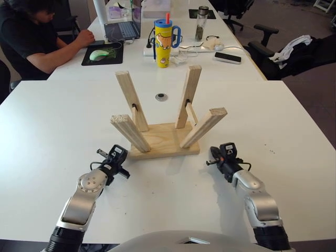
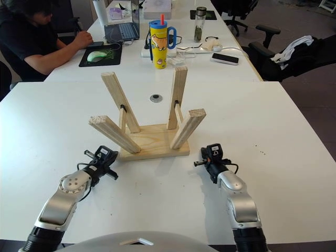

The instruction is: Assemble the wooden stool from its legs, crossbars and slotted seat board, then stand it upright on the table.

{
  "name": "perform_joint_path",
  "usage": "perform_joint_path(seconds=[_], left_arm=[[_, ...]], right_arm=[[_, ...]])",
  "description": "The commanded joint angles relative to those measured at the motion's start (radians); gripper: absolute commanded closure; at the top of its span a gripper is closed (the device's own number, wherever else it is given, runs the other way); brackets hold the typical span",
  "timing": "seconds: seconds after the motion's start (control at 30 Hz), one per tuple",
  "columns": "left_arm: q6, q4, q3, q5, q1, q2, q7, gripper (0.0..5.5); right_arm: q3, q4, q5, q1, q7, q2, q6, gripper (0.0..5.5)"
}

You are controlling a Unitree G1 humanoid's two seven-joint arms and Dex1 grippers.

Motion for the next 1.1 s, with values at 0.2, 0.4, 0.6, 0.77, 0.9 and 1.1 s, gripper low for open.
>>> perform_joint_path(seconds=[0.2,0.4,0.6,0.77,0.9,1.1], left_arm=[[0.156,-0.035,-0.089,-0.121,-0.018,-0.075,-0.116,5.47],[0.251,-0.262,-0.058,-0.408,-0.111,-0.13,-0.233,5.47],[0.399,-0.423,0.025,-0.628,-0.246,-0.095,-0.299,5.47],[0.495,-0.46,0.111,-0.728,-0.295,0.014,-0.358,5.47],[0.543,-0.476,0.166,-0.806,-0.298,0.134,-0.456,5.47],[0.551,-0.422,0.275,-0.865,-0.356,0.229,-0.52,5.47]], right_arm=[[0.14,-0.058,0.082,-0.025,0.12,0.087,0.029,5.5],[0.144,-0.252,0.207,-0.062,0.165,0.104,0.113,5.5],[0.105,-0.383,0.284,-0.145,0.177,0.084,0.254,5.5],[0.098,-0.46,0.326,-0.182,0.231,0.015,0.354,5.5],[0.077,-0.559,0.431,-0.204,0.265,-0.018,0.426,5.5],[0.014,-0.566,0.48,-0.25,0.247,-0.059,0.464,5.5]])
